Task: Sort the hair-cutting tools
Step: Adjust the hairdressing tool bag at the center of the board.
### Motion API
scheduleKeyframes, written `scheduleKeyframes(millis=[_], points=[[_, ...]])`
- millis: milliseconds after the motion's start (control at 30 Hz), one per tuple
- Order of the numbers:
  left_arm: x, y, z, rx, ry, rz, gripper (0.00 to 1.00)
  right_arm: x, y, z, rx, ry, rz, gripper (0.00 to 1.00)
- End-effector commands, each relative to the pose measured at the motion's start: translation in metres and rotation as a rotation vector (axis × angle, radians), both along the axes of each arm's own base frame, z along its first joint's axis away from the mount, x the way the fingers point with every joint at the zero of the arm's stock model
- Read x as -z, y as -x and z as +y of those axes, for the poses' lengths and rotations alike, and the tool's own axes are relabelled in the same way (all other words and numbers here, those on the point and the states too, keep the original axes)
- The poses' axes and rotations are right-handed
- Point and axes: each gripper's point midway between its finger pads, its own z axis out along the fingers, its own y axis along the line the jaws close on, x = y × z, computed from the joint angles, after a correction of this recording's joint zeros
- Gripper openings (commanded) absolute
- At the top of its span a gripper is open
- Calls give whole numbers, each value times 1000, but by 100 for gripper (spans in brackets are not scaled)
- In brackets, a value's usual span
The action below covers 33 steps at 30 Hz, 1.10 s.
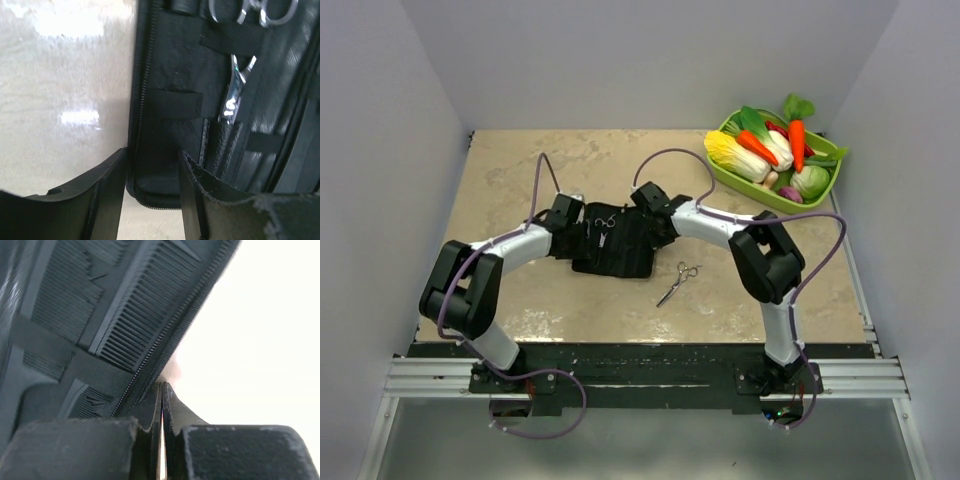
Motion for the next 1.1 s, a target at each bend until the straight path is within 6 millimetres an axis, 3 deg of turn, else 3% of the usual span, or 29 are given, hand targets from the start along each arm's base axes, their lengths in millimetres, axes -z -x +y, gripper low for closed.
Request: scheduleKeyframes(millis=[0, 200, 400, 833, 967, 1067], points=[[9, 37, -18, 29, 119, 94, 48, 34, -1, 15, -34, 28, 68, 0], [10, 58, -38, 61, 197, 115, 47, 37, -32, 32, -48, 53, 51, 0], [6, 70, -58, 83, 241, 116, 47, 32, -46, 33, -50, 69, 30, 0], [3, 100, -156, 278, 324, 159, 46, 39, -59, 33, -70, 97, 43, 0], [-2, 100, -153, 283, 297, 159, 46, 34, -65, 20, -30, 114, 30, 0], [-17, 99, -143, 287, 254, 129, 47, 17, -73, 13, 4, 98, -17, 0]])
